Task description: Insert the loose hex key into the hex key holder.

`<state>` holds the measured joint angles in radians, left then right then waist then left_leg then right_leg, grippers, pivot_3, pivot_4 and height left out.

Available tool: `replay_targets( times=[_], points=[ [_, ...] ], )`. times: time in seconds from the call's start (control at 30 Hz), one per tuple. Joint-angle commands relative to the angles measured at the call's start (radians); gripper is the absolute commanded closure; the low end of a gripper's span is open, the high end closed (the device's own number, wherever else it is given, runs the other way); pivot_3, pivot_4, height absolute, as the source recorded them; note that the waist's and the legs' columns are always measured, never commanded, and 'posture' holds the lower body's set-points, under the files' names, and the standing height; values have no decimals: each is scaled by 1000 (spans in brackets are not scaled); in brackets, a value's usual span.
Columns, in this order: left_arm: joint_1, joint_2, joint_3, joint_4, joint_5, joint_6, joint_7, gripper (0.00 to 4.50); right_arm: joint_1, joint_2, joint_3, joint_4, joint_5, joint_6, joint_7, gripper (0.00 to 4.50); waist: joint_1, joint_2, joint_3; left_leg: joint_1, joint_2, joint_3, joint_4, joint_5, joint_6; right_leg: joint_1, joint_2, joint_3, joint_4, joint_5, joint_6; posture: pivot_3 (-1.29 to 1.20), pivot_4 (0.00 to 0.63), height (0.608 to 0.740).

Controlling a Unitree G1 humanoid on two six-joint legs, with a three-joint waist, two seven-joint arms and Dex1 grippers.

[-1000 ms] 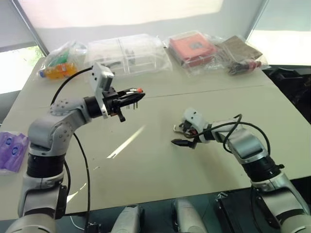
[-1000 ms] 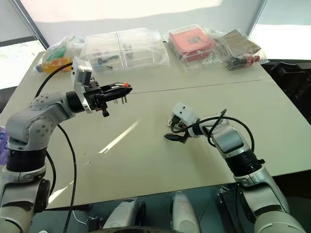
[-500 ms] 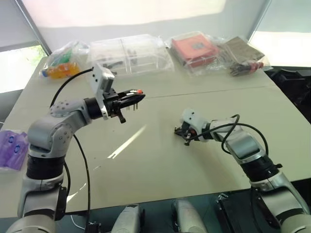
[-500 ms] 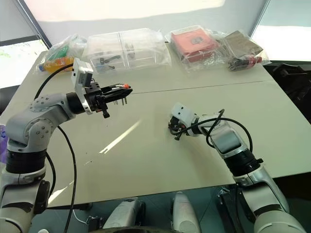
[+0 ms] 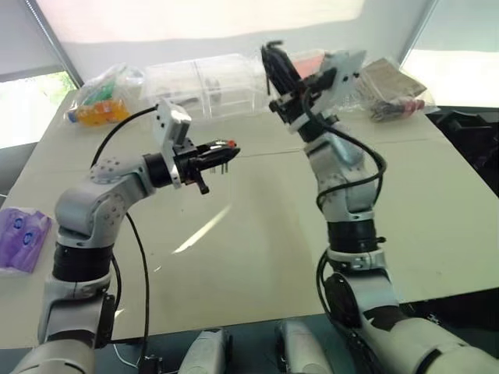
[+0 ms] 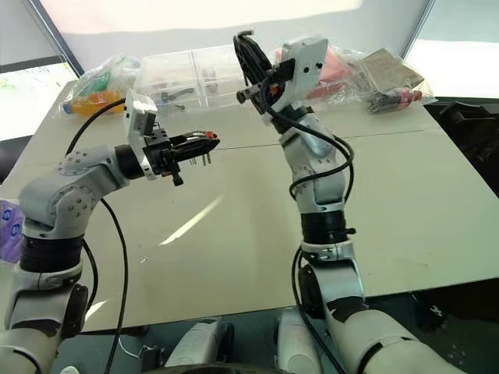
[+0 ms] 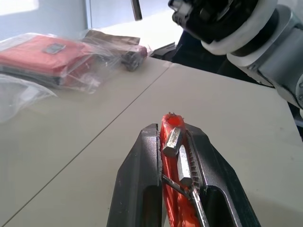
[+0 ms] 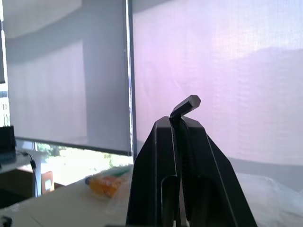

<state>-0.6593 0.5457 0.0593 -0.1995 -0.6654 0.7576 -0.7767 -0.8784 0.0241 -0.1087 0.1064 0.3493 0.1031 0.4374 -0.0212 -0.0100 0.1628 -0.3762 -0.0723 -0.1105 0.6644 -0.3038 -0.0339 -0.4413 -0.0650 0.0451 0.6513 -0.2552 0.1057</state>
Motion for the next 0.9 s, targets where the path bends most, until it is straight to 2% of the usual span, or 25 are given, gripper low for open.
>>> replay_targets(
  times=[0.03, 0.27, 0.63, 0.9],
  points=[
    [-43, -7, 9, 4, 9, -29, 4, 4402, -8, 56, 12, 5, 26, -70, -17, 4469, -1, 0, 0, 0, 0, 0, 0, 0, 0, 0, 0, 0, 0, 0, 0, 0, 150, 740],
    [-92, -30, 14, 52, 26, -43, 21, 4402, 56, 108, 86, -22, -1, -138, -9, 4469, -15, 0, 0, 0, 0, 0, 0, 0, 0, 0, 0, 0, 0, 0, 0, 0, 150, 740],
    [-130, -43, 14, 102, 33, -46, 25, 4402, 127, 88, 176, -105, 15, -121, 60, 4469, -29, 0, 0, 0, 0, -1, -2, 0, 0, -2, 0, 0, 3, 0, 0, 0, 150, 740],
    [-142, -50, 17, 108, 36, -47, 23, 4402, 133, 85, 190, -107, 12, -117, 61, 4469, -26, 0, 0, 0, 0, -1, -1, 0, 0, -2, 0, 0, 3, 0, 0, 0, 150, 740]
  ],
)
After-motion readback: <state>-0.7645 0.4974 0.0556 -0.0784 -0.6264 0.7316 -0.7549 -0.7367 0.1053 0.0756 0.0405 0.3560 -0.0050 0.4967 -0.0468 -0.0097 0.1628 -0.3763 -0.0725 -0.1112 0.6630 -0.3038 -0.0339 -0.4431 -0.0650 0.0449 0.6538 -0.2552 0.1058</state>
